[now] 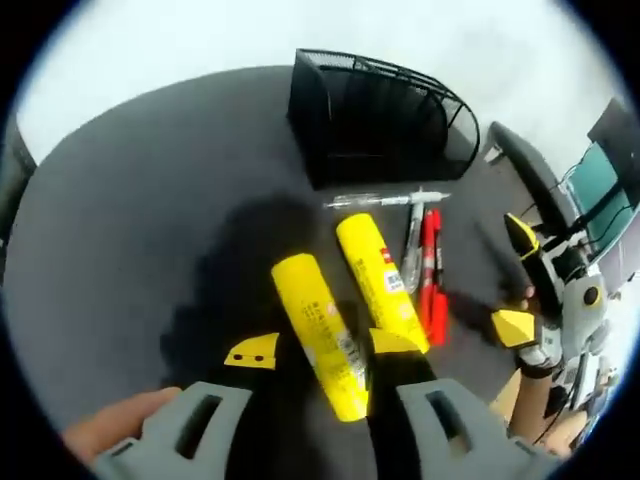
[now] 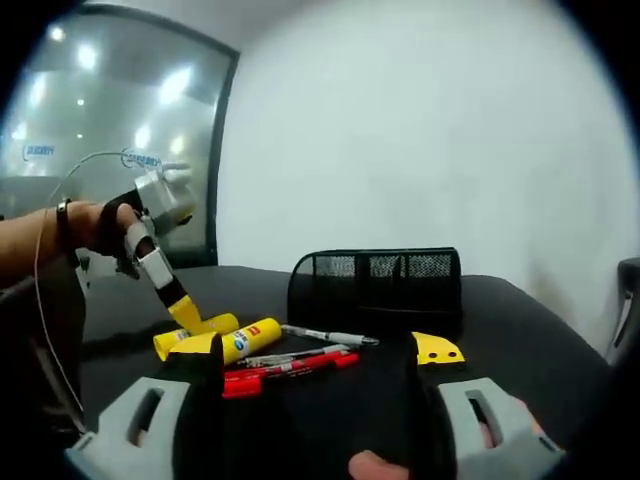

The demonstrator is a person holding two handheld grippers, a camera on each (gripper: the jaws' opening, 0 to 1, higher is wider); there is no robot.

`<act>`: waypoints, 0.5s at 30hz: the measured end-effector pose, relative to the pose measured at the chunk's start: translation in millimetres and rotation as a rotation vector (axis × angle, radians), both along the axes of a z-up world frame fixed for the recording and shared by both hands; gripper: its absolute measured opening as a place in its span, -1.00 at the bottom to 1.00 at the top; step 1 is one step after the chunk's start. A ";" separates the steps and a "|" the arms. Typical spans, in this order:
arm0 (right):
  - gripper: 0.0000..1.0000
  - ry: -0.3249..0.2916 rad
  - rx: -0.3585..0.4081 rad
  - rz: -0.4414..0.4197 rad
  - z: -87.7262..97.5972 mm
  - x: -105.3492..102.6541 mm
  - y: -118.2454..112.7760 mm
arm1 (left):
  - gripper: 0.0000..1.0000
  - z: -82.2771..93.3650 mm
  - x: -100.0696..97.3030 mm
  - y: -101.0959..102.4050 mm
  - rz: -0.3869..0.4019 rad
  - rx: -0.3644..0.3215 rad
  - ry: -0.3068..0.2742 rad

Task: Pick up pens and glue sticks and place them into the holder.

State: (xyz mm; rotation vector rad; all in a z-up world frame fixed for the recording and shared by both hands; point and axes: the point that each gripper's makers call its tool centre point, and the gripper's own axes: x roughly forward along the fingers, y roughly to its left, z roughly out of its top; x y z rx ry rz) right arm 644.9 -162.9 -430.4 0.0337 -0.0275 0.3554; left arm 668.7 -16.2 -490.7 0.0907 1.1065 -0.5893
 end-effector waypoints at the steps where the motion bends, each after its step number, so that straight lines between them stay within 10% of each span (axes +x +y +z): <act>1: 0.39 0.000 0.002 -0.001 0.0 0.1 -0.3 | -0.37 -4.8 -0.5 -1.0 -0.002 0.013 0.004; 15: 0.38 0.013 -0.008 0.003 -2.9 -0.5 -0.6 | -0.57 -1.1 4.2 4.4 -0.037 0.039 -0.076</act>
